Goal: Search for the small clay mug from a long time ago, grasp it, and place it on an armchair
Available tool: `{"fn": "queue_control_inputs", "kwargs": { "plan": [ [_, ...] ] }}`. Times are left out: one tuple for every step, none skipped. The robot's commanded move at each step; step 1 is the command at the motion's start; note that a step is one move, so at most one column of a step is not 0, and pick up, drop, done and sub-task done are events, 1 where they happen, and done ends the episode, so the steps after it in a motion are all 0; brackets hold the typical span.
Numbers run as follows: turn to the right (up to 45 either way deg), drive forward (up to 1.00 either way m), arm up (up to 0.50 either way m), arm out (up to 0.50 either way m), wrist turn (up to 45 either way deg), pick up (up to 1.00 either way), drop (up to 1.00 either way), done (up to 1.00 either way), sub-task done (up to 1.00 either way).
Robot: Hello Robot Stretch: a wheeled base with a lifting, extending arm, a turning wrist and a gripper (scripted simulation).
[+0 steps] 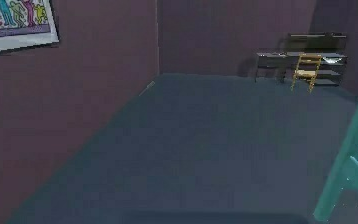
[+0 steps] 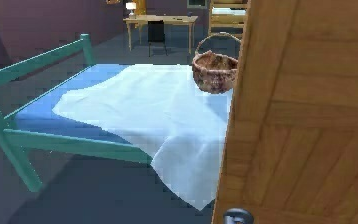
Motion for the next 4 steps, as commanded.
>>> {"fn": "queue_control_inputs", "kwargs": {
  "plan": [
    [27.0,0.0,0.0,0.0,0.0,0.0,0.0,0.0,0.0],
    [0.0,1.0,0.0,0.0,0.0,0.0,0.0,0.0,0.0],
    [0.0,0.55,0.0,0.0,0.0,0.0,0.0,0.0,0.0],
    [-36.0,0.0,0.0,0.0,0.0,0.0,0.0,0.0,0.0]
  ]
}}
